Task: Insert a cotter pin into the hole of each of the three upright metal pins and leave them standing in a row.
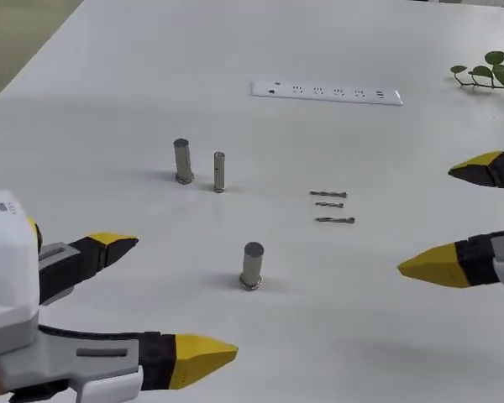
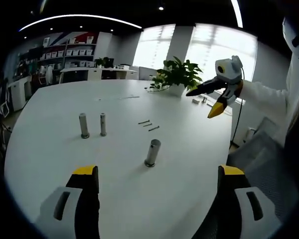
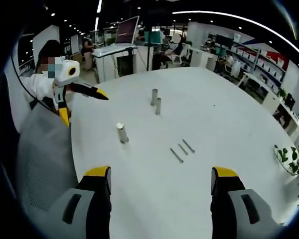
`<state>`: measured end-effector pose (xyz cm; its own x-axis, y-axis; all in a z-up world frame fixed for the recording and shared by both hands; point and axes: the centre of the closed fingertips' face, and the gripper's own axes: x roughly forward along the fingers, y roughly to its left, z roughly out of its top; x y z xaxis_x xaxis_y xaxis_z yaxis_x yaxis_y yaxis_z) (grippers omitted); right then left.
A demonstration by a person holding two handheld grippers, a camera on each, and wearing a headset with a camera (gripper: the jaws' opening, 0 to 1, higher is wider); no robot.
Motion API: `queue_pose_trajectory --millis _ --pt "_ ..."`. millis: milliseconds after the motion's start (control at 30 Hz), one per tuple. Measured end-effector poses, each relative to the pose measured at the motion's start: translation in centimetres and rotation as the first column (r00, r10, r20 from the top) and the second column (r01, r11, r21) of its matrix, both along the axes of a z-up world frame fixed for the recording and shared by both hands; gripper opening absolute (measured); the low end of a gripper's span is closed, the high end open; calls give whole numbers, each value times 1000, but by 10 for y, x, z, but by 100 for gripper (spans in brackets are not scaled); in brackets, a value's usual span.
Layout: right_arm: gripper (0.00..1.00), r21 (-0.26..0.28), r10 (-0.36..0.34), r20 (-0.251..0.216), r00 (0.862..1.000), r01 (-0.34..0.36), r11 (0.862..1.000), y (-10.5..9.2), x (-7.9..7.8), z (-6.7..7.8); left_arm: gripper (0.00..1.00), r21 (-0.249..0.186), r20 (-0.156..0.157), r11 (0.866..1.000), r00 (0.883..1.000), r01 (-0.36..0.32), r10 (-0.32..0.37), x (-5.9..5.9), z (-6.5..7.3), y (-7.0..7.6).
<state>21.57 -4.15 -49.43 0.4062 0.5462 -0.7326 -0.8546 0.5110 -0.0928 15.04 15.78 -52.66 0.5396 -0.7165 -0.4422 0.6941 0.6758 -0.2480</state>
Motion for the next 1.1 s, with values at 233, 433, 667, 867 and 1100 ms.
queue_pose_trajectory --millis 233,433,667,867,1100 --pt "74 -5 74 -29 997 -74 997 11 11 -4 99 -4 5 1000 1000 -3 3 0 2 0" --pt "67 -31 128 -62 990 -130 991 18 19 -13 99 -33 -4 999 1000 -30 30 1 5 -1" --pt "61 -51 156 -100 983 -162 985 22 31 -29 99 -39 -6 998 999 -40 40 -2 8 -1" --pt "54 -94 168 -136 976 -181 979 21 40 -45 99 -50 -5 998 999 -46 46 -4 11 -3" --pt "45 -134 202 -159 966 -224 965 26 49 -60 99 -58 -5 997 999 -41 41 -8 13 -7"
